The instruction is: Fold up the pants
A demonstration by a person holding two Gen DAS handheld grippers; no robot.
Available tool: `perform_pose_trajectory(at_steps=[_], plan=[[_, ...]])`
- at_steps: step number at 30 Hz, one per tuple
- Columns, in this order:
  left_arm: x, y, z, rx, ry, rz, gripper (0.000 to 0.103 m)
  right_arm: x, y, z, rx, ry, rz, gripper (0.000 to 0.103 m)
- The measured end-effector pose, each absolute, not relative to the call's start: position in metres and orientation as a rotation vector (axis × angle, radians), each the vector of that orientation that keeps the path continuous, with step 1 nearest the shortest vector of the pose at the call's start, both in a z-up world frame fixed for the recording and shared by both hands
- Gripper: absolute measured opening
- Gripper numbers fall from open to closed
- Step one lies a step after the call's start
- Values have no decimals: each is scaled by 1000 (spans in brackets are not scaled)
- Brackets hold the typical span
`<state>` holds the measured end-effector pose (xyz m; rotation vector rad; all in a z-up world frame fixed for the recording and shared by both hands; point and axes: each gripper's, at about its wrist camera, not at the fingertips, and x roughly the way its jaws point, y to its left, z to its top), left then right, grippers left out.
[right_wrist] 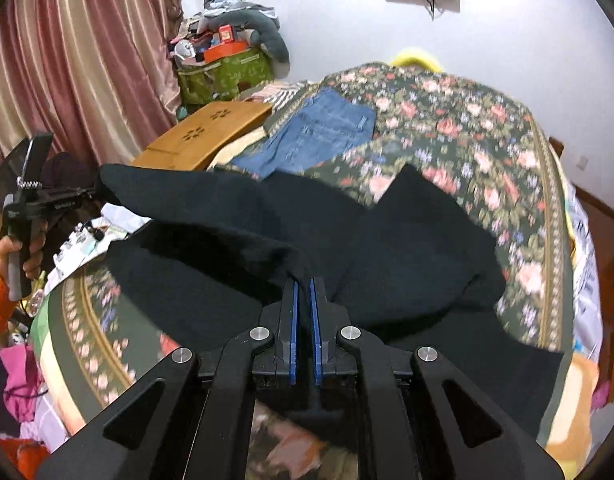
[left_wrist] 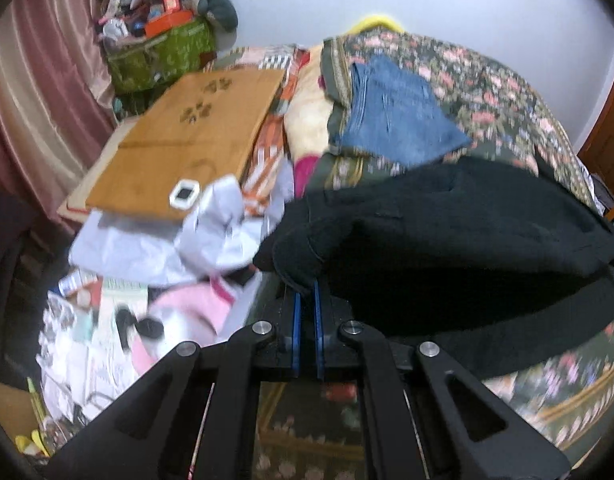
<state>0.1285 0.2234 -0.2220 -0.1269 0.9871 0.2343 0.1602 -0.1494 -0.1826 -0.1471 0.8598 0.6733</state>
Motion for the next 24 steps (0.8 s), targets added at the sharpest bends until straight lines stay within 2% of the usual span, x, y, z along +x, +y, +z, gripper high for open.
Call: perform_pose_trajectory(at_steps=[8, 11, 17, 20, 22, 24], plan=[[110, 224, -251, -118, 1072, 264, 5, 148, -154, -196, -101, 904, 673, 6], [104, 229, -241, -113, 1056, 283, 5, 144, -157, -189, -112, 903, 685, 10], [103, 226, -204, -93, 980, 284, 7, 136, -172, -165, -108, 877, 678, 9], [113, 217, -190, -81, 947, 262, 19, 140, -183, -152, -95, 848, 652, 10], [125, 208, -180, -64, 920, 246, 33, 146, -188, -146, -74, 834, 640, 17], [139, 197, -170, -45, 889, 232, 59, 155, -191, -143, -63, 823, 614, 29]])
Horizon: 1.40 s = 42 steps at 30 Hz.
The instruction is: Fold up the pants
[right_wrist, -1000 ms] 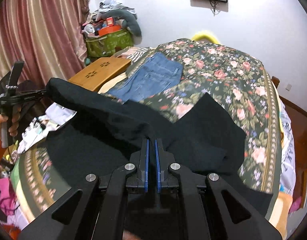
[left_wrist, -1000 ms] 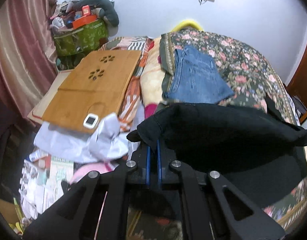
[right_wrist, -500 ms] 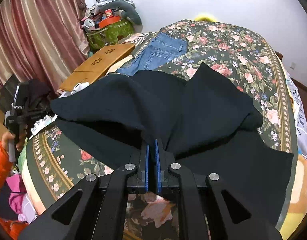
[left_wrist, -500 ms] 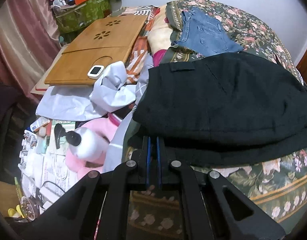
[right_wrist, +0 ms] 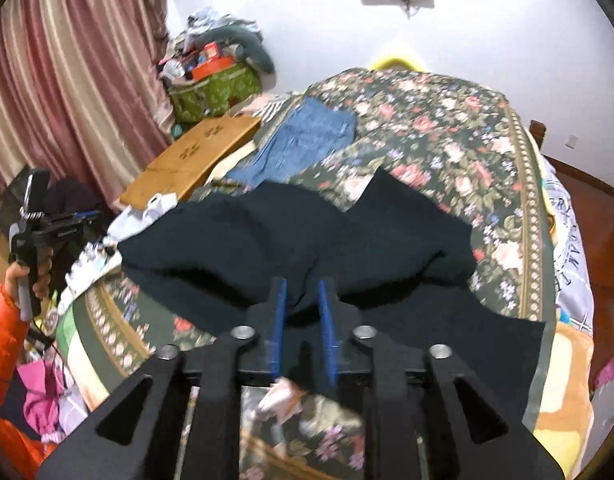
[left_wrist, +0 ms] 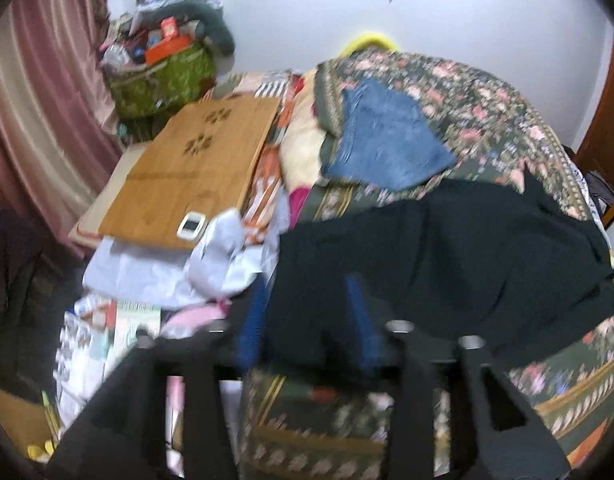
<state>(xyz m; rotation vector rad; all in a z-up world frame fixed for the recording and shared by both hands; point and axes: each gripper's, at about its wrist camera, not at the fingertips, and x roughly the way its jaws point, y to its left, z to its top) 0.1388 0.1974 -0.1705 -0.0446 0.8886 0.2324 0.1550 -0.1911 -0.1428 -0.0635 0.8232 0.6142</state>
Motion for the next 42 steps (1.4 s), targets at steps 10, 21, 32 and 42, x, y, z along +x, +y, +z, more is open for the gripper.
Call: perform_pose_trajectory(at_steps=[10, 21, 32, 42], plan=[[221, 151, -151, 24, 810, 161, 98, 242, -192, -157, -20, 870, 540, 59], [304, 114, -191, 82, 904, 62, 98, 343, -163, -197, -27, 974, 587, 59], [334, 97, -231, 126, 992, 12, 98, 395, -144, -252, -12, 1085, 595, 23], [321, 67, -223, 161, 1018, -55, 98, 383, -166, -222, 15, 962, 534, 8]])
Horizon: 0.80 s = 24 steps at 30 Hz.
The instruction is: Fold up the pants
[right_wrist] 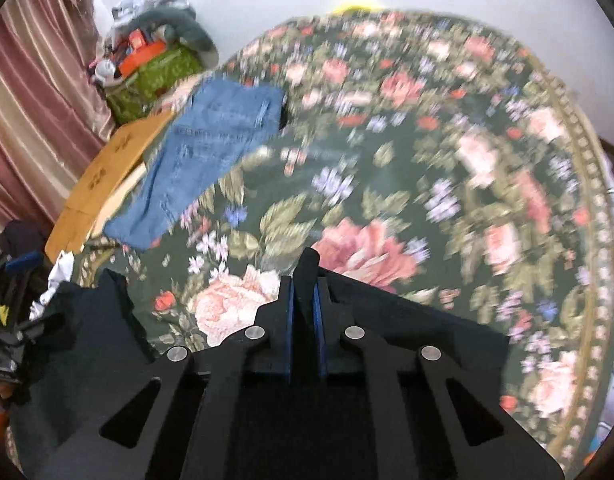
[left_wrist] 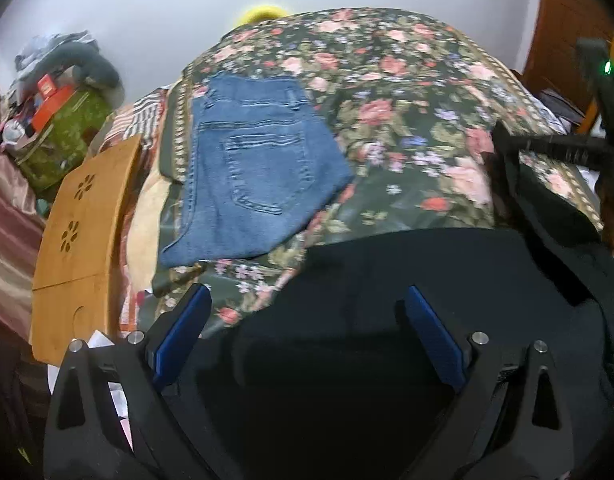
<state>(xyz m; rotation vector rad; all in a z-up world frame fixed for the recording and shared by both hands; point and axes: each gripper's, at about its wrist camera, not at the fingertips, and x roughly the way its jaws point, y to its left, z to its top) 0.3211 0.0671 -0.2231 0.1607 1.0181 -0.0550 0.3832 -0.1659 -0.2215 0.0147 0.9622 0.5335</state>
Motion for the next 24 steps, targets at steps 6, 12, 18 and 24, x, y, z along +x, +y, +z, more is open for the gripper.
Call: perform_pose_trajectory(at_steps=[6, 12, 18, 24], plan=[[302, 27, -214, 207, 1030, -134, 98, 353, -229, -144, 82, 817, 479, 8], [280, -23, -209, 269, 1030, -212, 98, 310, -284, -88, 91, 700, 424, 7], [266, -67, -213, 309, 1059, -268, 98, 275, -326, -55, 124, 622, 390, 7], [257, -89, -220, 295, 1108, -311, 98, 245, -357, -95, 110, 709, 340, 7]])
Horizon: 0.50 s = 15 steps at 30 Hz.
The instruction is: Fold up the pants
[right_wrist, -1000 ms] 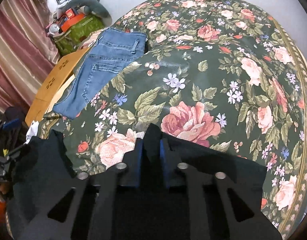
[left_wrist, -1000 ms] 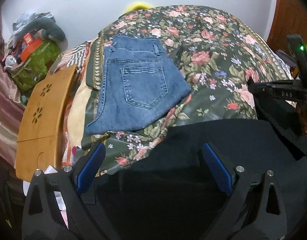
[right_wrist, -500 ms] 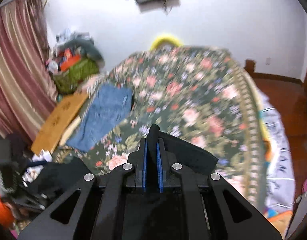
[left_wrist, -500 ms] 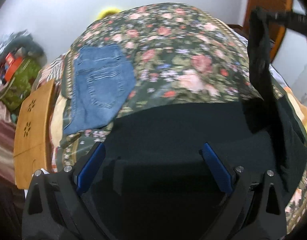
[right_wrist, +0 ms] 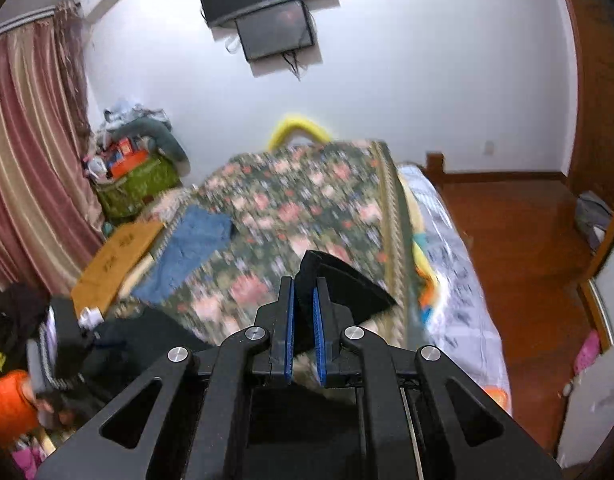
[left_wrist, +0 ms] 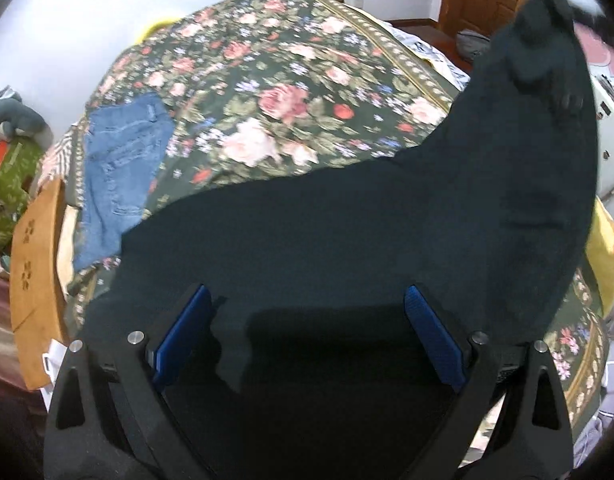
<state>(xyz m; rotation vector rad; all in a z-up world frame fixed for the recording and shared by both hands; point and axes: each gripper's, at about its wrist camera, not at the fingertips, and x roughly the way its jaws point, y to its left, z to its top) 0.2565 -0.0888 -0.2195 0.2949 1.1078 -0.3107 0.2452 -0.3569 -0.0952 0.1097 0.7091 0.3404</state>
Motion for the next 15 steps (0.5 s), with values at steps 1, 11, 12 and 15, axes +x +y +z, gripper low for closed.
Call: perform_pose_trajectory(at_steps=[1, 11, 12, 15], plan=[[253, -92, -221, 302, 1109, -312, 98, 240, -363, -108, 113, 735, 325, 7], [241, -104, -224, 305, 1092, -288, 98, 183, -410, -216, 219, 965, 236, 7], [240, -105, -224, 304, 1089, -284, 98, 178, -409, -226, 219, 986, 232, 7], [238, -104, -223, 305, 1078, -277, 98, 166, -406, -242, 227, 1022, 221, 7]])
